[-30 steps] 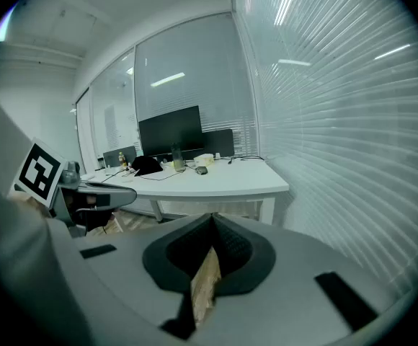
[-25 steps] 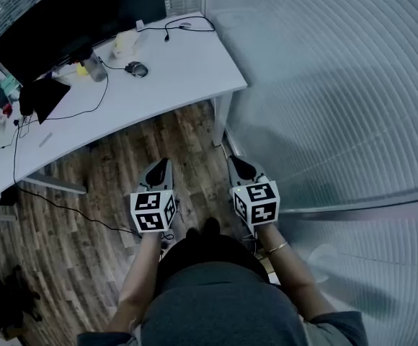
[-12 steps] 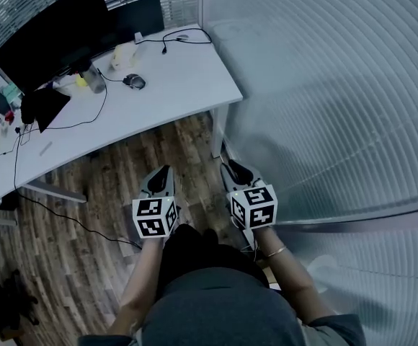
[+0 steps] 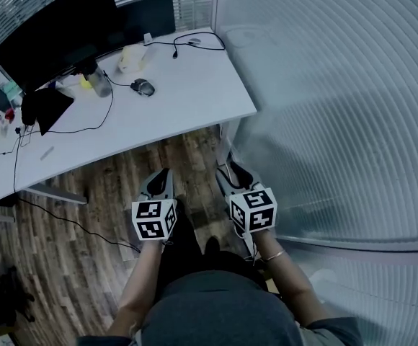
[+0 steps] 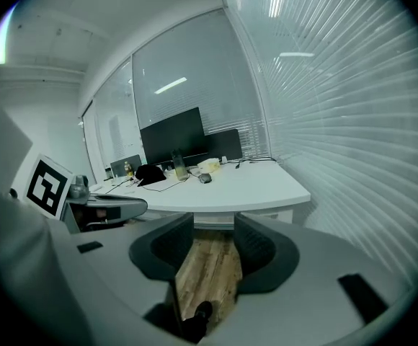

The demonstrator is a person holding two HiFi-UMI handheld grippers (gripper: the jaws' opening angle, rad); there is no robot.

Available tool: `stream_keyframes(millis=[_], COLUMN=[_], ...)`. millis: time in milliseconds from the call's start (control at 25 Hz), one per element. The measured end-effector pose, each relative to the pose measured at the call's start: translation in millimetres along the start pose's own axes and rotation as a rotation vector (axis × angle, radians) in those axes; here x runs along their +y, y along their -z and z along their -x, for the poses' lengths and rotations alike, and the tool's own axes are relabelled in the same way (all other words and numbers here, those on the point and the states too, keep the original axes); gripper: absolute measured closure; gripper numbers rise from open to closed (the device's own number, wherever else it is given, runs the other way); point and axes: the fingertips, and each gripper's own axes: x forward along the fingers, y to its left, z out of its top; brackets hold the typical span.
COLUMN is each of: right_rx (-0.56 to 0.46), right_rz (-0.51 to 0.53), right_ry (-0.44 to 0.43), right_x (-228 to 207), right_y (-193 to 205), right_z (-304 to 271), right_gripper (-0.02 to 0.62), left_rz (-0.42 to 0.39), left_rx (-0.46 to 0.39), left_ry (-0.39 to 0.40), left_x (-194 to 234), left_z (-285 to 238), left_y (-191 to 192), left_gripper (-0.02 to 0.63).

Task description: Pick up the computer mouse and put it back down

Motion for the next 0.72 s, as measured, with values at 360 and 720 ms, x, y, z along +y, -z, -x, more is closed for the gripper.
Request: stream_keyframes(millis=[360, 720], right_rx=[0.037, 0.062], right_rz=[0.026, 0.049], right_ry=[-0.037, -0.059], right_x=[14, 37], right_y=[-43, -78], right_z=[-104, -198], right_gripper=[0.422, 0.416], left_rz=[0.036, 0.058], left_rx=[0.001, -0.004], left_ry=[-0.023, -0.035], left_x=[83, 161], left_z=[-57, -98], left_y=[-33, -61], left_gripper=[0.574, 0.574])
